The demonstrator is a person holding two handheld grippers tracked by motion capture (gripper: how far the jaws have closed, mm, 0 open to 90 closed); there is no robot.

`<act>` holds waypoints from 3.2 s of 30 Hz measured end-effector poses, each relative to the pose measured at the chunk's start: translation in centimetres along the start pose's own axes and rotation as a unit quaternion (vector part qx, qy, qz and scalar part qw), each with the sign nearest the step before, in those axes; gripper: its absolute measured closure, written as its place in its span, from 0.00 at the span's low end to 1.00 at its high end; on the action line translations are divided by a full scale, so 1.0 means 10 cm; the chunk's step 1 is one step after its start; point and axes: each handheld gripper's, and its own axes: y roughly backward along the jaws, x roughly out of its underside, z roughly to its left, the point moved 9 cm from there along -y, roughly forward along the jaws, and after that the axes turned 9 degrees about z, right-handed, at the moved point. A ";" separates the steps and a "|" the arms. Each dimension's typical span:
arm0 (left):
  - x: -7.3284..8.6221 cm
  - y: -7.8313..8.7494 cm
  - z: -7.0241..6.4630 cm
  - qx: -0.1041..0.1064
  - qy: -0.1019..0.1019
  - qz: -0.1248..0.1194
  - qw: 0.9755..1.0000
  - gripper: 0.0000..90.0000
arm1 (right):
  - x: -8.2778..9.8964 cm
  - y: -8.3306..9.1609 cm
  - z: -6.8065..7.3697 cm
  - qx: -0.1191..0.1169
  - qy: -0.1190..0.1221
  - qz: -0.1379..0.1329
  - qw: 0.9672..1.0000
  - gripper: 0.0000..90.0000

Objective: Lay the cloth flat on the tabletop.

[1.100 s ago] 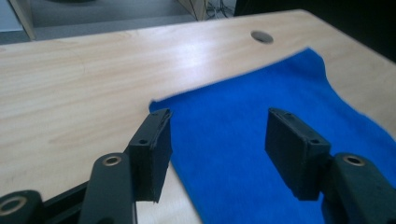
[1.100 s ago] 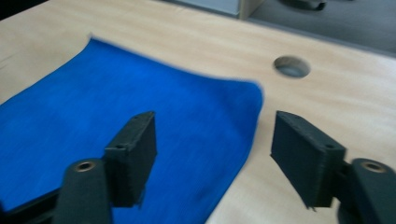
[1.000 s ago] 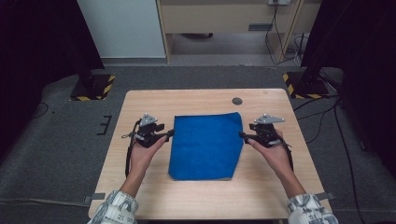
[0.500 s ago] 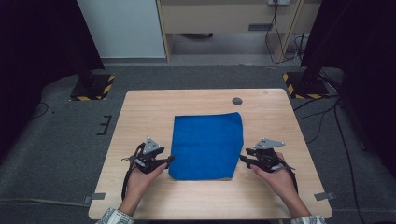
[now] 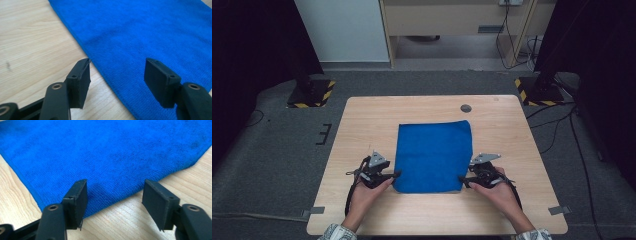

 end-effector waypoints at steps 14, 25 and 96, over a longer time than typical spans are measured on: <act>0.06 -0.12 -0.05 -0.005 -0.020 0.035 0.999 0.42 | -0.07 -0.04 0.05 -0.039 -0.019 -0.011 0.999 0.65; 0.08 -0.14 -0.04 -0.008 -0.023 0.041 0.999 0.41 | -0.09 -0.10 0.12 -0.014 0.017 0.000 1.000 0.93; 0.10 -0.17 0.00 -0.018 -0.027 0.048 0.998 0.40 | -0.52 -0.24 0.47 0.004 0.070 -0.021 0.997 1.00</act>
